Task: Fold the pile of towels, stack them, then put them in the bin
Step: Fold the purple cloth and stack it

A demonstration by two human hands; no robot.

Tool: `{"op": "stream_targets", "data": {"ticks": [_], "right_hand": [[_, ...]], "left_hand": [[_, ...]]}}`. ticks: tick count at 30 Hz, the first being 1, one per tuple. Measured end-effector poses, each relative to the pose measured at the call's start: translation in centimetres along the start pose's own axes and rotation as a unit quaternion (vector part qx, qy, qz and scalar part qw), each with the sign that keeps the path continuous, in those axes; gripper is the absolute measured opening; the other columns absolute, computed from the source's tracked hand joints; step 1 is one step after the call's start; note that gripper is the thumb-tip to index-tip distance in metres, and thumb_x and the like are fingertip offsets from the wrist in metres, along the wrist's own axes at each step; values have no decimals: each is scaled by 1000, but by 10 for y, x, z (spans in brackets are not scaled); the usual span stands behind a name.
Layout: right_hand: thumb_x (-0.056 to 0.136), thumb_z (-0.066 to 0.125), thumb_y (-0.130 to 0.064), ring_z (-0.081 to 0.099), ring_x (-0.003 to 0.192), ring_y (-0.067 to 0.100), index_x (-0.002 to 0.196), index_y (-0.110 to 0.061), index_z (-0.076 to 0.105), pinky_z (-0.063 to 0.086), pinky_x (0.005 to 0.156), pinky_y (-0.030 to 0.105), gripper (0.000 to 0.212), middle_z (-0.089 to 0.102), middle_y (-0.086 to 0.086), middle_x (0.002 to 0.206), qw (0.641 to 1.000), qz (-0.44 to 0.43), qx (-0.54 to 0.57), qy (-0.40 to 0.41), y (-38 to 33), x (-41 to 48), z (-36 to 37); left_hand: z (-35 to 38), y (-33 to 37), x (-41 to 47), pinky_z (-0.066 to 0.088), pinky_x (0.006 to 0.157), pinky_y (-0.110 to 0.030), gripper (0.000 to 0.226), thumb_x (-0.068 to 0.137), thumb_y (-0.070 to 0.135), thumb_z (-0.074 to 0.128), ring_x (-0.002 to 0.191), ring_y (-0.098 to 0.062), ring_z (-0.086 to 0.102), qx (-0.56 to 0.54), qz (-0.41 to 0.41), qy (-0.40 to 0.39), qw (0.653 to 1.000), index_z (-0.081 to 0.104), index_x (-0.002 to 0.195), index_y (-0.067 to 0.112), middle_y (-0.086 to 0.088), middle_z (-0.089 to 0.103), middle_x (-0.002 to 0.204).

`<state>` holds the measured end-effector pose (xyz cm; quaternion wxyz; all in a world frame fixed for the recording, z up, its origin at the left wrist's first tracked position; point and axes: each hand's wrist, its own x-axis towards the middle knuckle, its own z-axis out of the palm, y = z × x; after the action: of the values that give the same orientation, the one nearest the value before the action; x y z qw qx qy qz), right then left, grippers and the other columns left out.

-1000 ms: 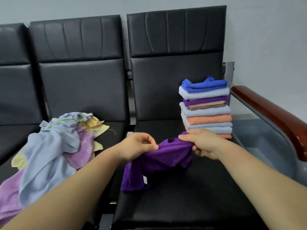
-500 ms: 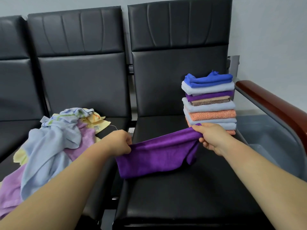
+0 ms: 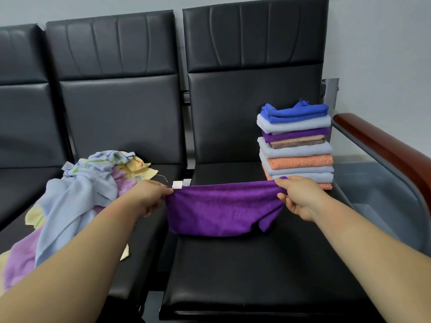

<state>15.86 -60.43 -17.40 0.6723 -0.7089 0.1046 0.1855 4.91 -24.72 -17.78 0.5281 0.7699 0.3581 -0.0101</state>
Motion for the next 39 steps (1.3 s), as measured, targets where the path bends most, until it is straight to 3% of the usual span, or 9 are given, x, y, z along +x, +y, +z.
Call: {"op": "stream_targets", "data": {"ticks": [4, 8, 11, 15, 19, 24, 28, 31, 39], "right_hand": [[100, 70, -20, 70, 85, 16, 129, -17, 60, 61, 53, 25, 31, 67, 6, 112, 996, 30, 86, -23, -2, 0, 7], [103, 65, -22, 69, 109, 25, 142, -21, 54, 56, 91, 43, 41, 63, 4, 135, 994, 25, 84, -60, -2, 8, 26], [104, 62, -26, 65, 115, 22, 145, -22, 53, 45, 105, 39, 42, 67, -2, 128, 995, -23, 59, -76, -17, 16, 47], [105, 58, -16, 70, 104, 22, 111, -16, 64, 51, 100, 36, 8, 70, 5, 106, 980, -138, 131, -65, -67, 26, 64], [106, 57, -16, 69, 101, 17, 105, -13, 65, 53, 101, 31, 9, 69, 6, 104, 957, -201, 197, -70, -105, 20, 52], [106, 58, -16, 68, 108, 26, 98, -12, 68, 52, 107, 44, 14, 72, 8, 107, 971, -211, 89, -70, -82, 11, 24], [102, 65, -22, 73, 96, 26, 103, -10, 74, 59, 93, 40, 15, 77, 7, 101, 977, -143, -144, -61, -21, 11, 4], [99, 69, -29, 70, 93, 23, 96, -12, 77, 54, 80, 31, 19, 76, 5, 97, 943, -117, -304, -73, 7, 8, -2], [101, 63, -35, 51, 70, 19, 77, -13, 57, 39, 66, 35, 33, 56, 5, 76, 909, -211, -358, -39, 11, -16, -6]], "left_hand": [[1, 10, -5, 32, 29, -12, 21, 101, 20, 62, 37, -4, 53, -238, -112, -48, 964, 58, 81, 17, 3, 56, 57], [4, 16, -7, 60, 58, -30, 22, 103, 27, 60, 71, -20, 70, -390, -109, -76, 911, 61, 85, 13, -2, 59, 84], [7, 24, -3, 52, 81, -37, 20, 106, 30, 52, 88, -23, 64, -417, -32, -55, 907, 58, 92, 17, -3, 61, 94], [1, 45, 0, 47, 102, -40, 19, 108, 23, 48, 109, -24, 64, -503, 133, -29, 853, 58, 92, 22, 1, 69, 100], [-17, 63, -9, 49, 103, -40, 21, 107, 17, 48, 114, -26, 67, -506, 234, -64, 828, 60, 90, 19, -2, 75, 104], [-33, 50, -17, 56, 95, -36, 21, 102, 10, 50, 104, -28, 69, -418, 257, -97, 866, 57, 83, 16, -13, 72, 111], [-22, 5, -9, 42, 59, -27, 13, 102, 11, 56, 72, -19, 62, -150, 162, -72, 973, 60, 89, 13, -12, 67, 85], [-5, -29, 0, 31, 52, -27, 24, 98, 10, 64, 55, -18, 48, 26, 117, -47, 992, 58, 75, 13, -8, 57, 64], [1, -47, -9, 39, 74, -37, 17, 77, 35, 69, 73, -22, 49, -64, 147, 10, 987, 67, 70, 19, -10, 57, 72]]}}
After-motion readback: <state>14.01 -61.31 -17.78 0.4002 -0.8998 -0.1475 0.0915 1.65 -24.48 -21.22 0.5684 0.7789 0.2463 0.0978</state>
